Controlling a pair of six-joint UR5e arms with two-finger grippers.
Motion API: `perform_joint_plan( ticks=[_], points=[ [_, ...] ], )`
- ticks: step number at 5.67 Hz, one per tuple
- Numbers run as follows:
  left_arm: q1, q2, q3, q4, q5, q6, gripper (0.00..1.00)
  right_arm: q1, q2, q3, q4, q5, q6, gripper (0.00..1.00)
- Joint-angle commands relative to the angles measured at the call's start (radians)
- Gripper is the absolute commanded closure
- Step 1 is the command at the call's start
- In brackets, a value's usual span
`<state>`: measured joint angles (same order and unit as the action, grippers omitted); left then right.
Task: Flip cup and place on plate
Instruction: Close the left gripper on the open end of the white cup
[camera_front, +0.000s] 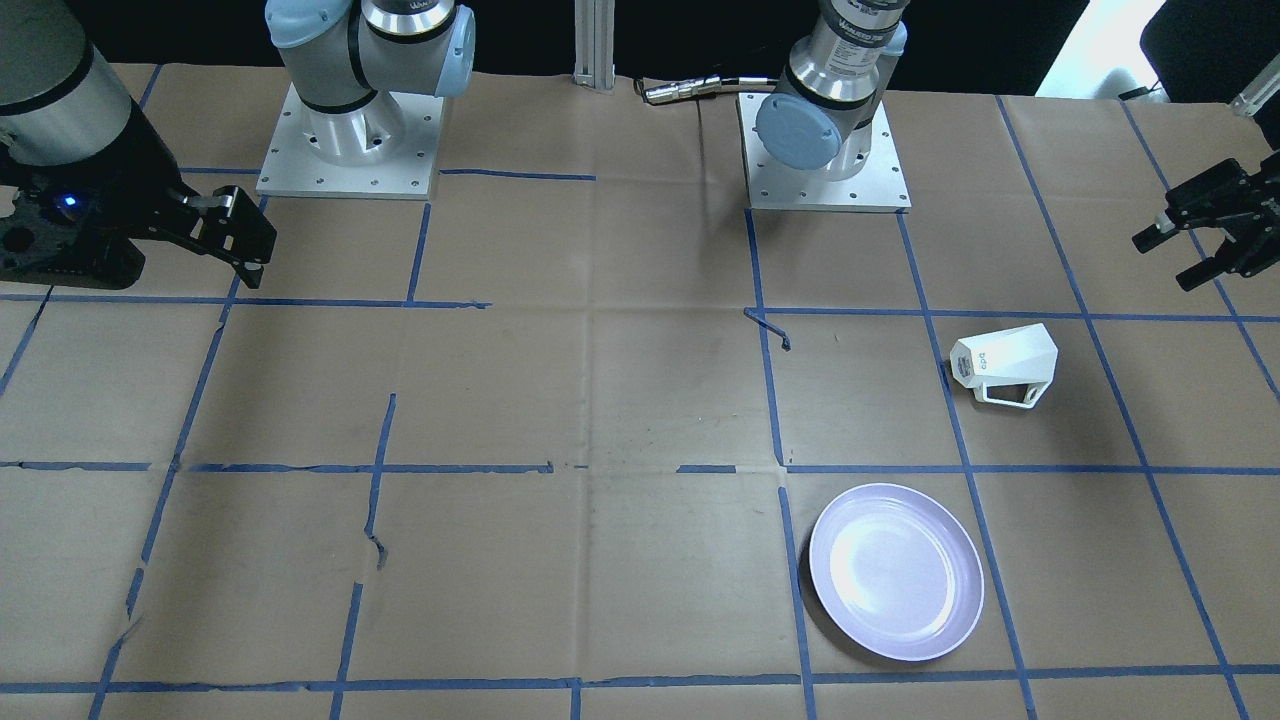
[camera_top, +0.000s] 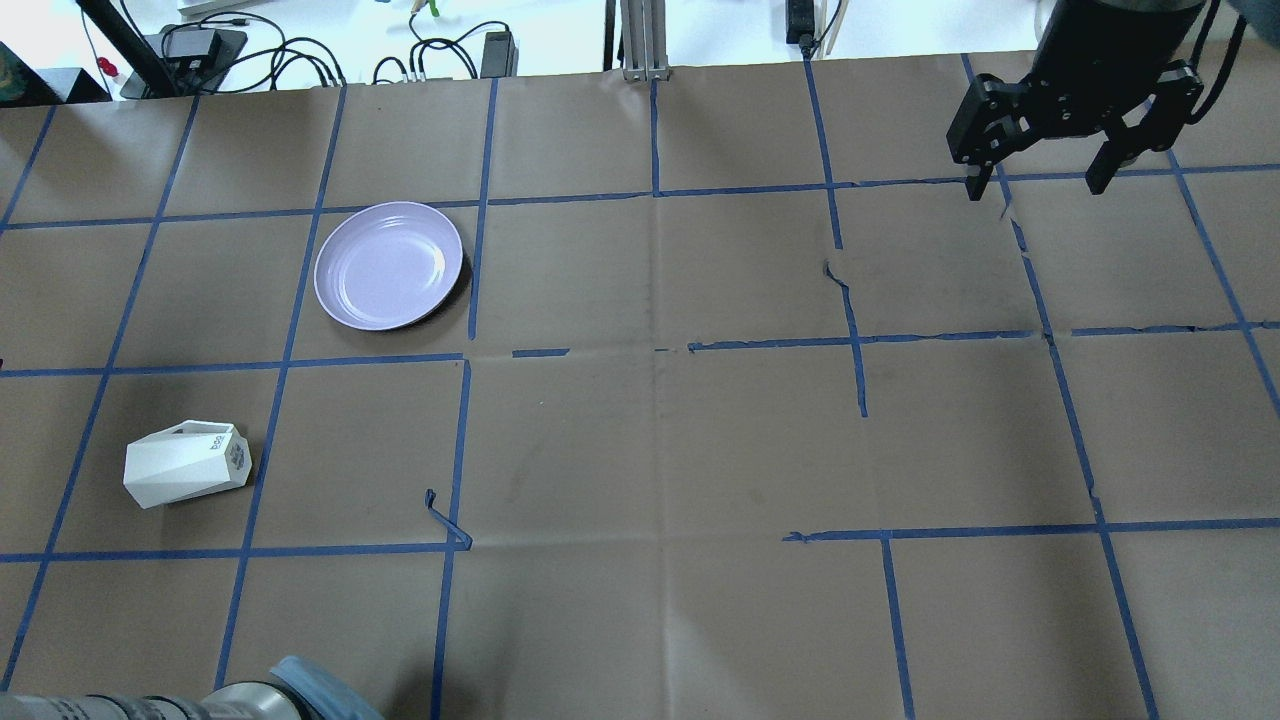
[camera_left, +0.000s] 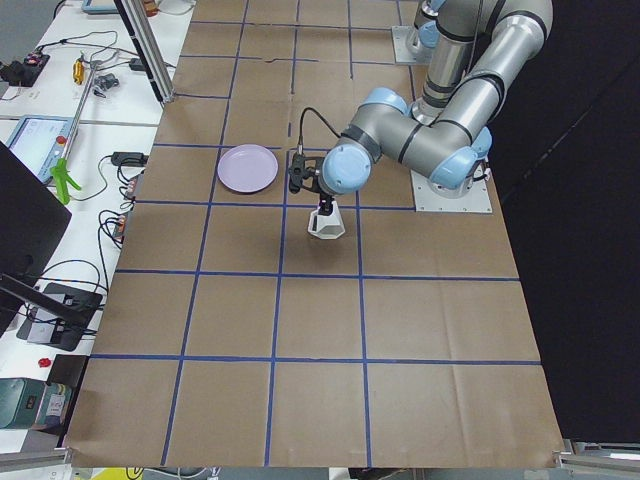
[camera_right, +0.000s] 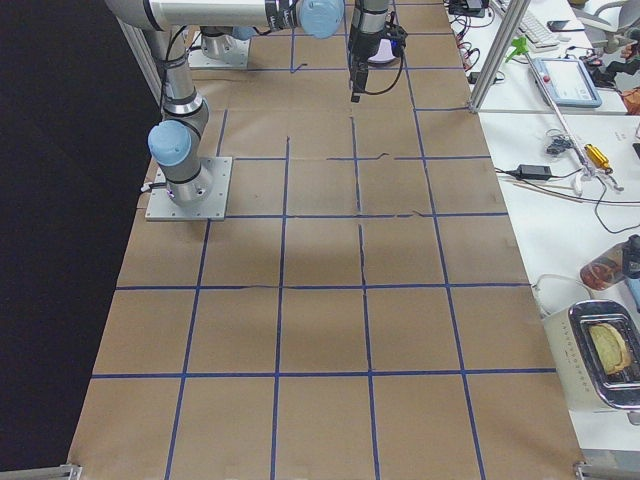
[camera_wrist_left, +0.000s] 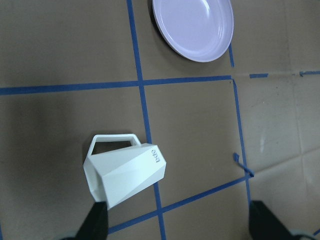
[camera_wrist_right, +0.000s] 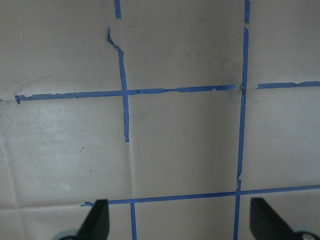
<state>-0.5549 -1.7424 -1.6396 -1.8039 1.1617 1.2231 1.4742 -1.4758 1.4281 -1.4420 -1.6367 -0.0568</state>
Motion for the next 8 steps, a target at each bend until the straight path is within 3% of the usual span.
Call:
perform_joint_plan(
  ticks=[1, 6, 8],
  points=[
    [0.102, -0.225, 0.006, -0.003, -0.101, 0.186, 0.01, 0.000, 0.000, 0.000, 0.002, 0.000, 0.000, 0.00],
    [0.107, -0.446, 0.010, -0.162, -0.102, 0.328, 0.01, 0.000, 0.000, 0.000, 0.002, 0.000, 0.000, 0.00],
    [0.107, -0.476, 0.012, -0.285, -0.105, 0.325, 0.01, 0.000, 0.000, 0.000, 0.000, 0.000, 0.000, 0.00]
  ],
)
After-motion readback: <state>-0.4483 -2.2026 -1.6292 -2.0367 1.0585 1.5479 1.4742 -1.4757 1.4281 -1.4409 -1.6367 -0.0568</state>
